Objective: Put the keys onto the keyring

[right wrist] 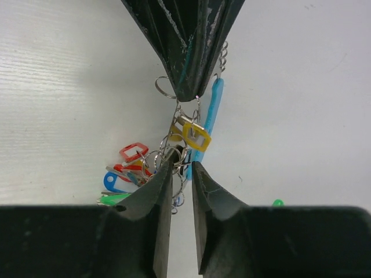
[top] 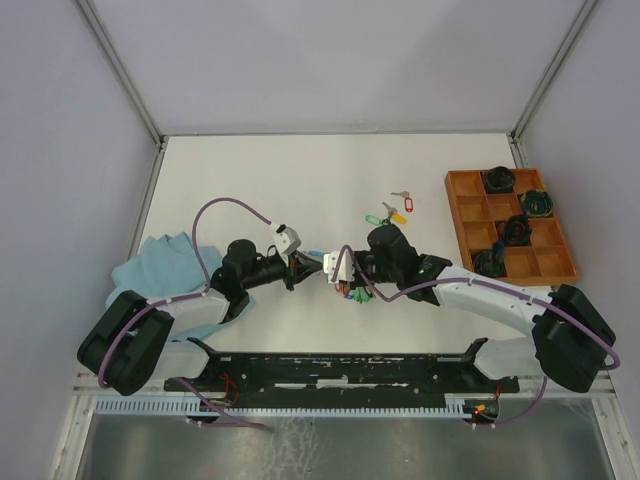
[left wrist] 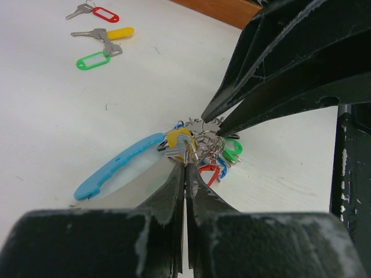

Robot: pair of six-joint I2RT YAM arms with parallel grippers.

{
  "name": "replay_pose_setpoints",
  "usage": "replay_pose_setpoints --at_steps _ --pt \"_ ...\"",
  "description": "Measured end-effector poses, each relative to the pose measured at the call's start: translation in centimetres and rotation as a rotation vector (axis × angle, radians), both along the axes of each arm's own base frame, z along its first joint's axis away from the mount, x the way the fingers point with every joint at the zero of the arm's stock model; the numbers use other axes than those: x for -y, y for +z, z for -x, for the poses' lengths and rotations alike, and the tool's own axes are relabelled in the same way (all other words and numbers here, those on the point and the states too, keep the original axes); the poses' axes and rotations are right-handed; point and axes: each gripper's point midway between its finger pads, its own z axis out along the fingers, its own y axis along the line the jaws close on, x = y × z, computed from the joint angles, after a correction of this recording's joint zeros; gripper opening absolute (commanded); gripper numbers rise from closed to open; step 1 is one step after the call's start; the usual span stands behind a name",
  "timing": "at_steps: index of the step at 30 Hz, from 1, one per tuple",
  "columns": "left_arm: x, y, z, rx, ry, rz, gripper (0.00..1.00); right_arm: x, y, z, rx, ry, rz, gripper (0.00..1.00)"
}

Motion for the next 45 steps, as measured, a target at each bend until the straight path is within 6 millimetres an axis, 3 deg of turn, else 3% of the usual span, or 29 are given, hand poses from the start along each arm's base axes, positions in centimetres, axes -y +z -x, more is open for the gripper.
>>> replay_pose_setpoints --at_steps 4,14,22,27,38,45 --pt "0.0 0.0 0.0 -0.001 0.0 -0.001 0.03 -0.3 0.6 -0.1 0.022 0.005 -0.036 0.41" --pt "0.0 -0.2 0.0 -0.005 -0.001 -0.002 0.03 -1.7 2.2 -0.6 0.068 0.033 -0.116 0.39" --pt "0.0 -0.3 0.0 -0.008 -0.001 -0.004 0.03 -2.2 1.2 -0.4 0.042 0.055 -0.11 0.37" --pt "0.0 -0.3 0.0 -0.009 -0.002 -0.004 0.03 -2.3 0.2 -0.3 0.023 0.06 -0.093 0.3" --pt "0.0 -0.2 0.0 -0.01 0.001 -0.002 0.03 -2.6 0.2 -0.8 0.029 0.047 -0.107 0.02" --pt "0.0 0.0 -0.1 -0.022 0.006 0.013 0.03 -2.6 0.5 -1.0 0.033 0.038 -0.117 0.01"
